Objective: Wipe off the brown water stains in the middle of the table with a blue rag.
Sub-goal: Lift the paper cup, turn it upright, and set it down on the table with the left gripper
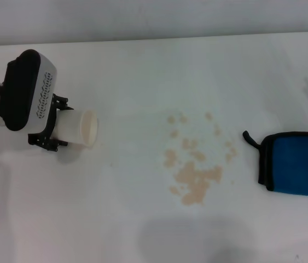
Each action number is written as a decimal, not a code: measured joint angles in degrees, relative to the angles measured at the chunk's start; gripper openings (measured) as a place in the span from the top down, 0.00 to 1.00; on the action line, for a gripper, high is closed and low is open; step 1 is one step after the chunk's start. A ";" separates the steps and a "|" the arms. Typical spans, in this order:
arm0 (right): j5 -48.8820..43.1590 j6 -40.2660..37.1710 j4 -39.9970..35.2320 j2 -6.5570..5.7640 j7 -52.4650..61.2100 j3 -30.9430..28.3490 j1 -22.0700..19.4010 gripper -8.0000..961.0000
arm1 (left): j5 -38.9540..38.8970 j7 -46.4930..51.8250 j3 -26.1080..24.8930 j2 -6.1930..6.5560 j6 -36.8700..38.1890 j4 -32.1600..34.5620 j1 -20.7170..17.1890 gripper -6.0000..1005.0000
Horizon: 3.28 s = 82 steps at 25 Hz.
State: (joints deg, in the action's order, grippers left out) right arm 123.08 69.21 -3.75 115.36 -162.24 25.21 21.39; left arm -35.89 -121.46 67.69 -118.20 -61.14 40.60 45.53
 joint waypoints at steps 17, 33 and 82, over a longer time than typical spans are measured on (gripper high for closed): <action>-0.05 -1.79 -2.71 -0.13 -0.79 0.80 -0.48 0.11 | -29.47 -1.32 0.14 -0.55 -0.87 13.59 -11.42 0.34; -0.19 0.29 -9.42 -0.36 -0.39 7.06 -3.86 0.11 | -89.00 -24.52 7.78 -0.97 -8.89 -4.21 -29.57 0.35; -1.53 4.80 -10.40 -0.44 1.18 8.45 -4.77 0.11 | -99.04 -36.27 7.64 -1.60 0.11 -34.58 -26.08 0.29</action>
State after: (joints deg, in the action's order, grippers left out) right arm 121.56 74.01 -14.15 114.92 -161.07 33.66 16.62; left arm -134.92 -157.73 75.32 -119.79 -61.03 6.02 19.46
